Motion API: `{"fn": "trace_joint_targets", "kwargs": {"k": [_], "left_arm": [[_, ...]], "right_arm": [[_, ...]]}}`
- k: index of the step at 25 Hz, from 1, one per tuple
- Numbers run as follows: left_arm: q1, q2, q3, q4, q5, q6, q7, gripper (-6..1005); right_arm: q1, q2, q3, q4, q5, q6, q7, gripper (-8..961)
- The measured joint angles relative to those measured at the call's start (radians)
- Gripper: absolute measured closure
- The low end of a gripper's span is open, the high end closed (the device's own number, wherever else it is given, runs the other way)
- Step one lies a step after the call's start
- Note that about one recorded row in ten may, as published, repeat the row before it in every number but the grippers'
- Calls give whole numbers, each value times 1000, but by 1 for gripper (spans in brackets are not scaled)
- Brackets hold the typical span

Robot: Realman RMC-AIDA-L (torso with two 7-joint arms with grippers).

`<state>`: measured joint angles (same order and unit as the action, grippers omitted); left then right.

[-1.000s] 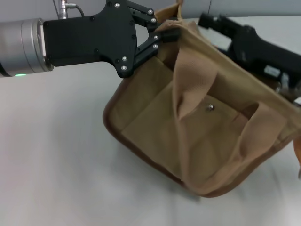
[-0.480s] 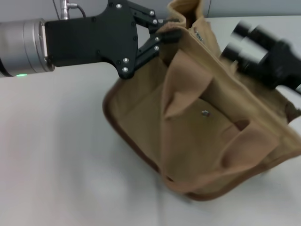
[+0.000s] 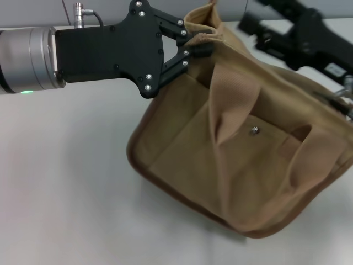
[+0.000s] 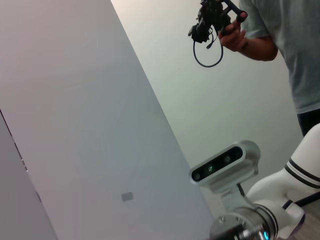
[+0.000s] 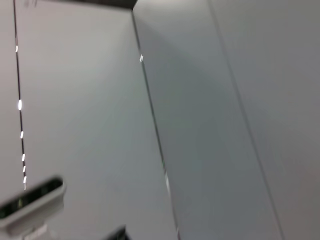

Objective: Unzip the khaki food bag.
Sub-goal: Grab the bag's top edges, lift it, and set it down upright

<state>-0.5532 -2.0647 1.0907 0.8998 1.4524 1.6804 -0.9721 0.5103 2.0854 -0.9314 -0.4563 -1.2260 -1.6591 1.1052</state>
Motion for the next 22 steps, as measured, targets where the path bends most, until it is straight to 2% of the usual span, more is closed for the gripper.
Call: {"fn": "trace_joint_targets", "kwargs": {"k": [3, 6, 16, 22], "left_arm": [[0, 0, 1, 0, 1, 3, 12, 941], [-1, 0, 1, 0, 2, 4, 16, 941], [-4, 0, 2, 1, 2, 6, 24, 941], [-10, 0, 2, 1, 2, 2, 24, 941]], "right_arm": [[6, -3, -80, -24, -10, 67, 6, 112], [8, -4, -105, -44, -37, 94, 23, 112], [-60, -5, -120, -68, -66, 67, 43, 111], [-116, -6, -117, -112, -154, 29, 44, 111]]}}
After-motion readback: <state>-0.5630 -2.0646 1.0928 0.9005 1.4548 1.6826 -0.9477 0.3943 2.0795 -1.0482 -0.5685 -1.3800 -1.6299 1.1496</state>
